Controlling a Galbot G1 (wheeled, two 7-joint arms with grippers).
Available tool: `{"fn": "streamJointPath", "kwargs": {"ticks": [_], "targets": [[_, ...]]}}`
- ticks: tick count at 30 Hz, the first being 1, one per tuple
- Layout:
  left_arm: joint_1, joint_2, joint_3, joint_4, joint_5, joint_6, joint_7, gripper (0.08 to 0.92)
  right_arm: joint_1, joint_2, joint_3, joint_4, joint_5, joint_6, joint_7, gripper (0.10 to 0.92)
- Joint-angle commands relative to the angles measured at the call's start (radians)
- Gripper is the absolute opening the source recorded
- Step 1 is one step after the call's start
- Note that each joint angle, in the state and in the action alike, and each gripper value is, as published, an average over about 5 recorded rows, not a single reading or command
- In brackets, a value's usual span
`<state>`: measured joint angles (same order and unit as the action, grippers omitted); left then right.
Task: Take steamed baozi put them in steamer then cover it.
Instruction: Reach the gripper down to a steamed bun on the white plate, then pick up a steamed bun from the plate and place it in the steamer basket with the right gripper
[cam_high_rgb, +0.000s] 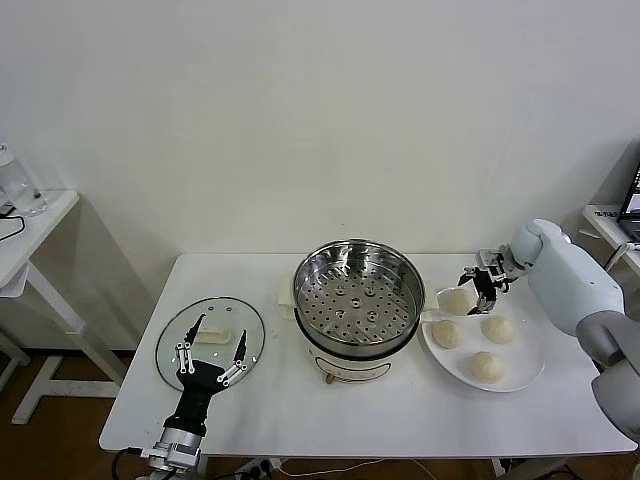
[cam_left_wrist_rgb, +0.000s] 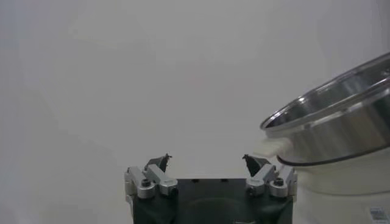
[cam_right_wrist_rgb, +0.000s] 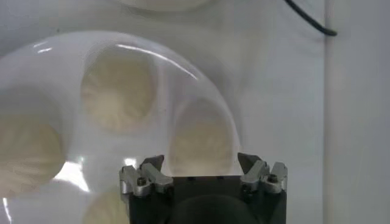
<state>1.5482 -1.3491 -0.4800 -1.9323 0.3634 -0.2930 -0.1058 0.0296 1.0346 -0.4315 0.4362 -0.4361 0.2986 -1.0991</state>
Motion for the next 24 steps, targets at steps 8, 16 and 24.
{"fn": "streamJointPath", "kwargs": {"ticks": [8,16,24], "targets": [[-0.003,-0.001,-0.002,0.001,-0.001,-0.001,-0.002,0.823,0.01,0.015,-0.004,-0.016,-0.023,0.009,0.018,0.682],[-0.002,0.0,-0.003,-0.006,-0.002,0.001,-0.003,0.823,0.021,-0.037,-0.058,0.086,0.052,0.03,-0.002,0.662],[-0.002,0.0,0.004,-0.02,-0.002,0.008,-0.003,0.823,0.216,-0.171,-0.213,0.332,0.181,0.182,-0.094,0.665]]}}
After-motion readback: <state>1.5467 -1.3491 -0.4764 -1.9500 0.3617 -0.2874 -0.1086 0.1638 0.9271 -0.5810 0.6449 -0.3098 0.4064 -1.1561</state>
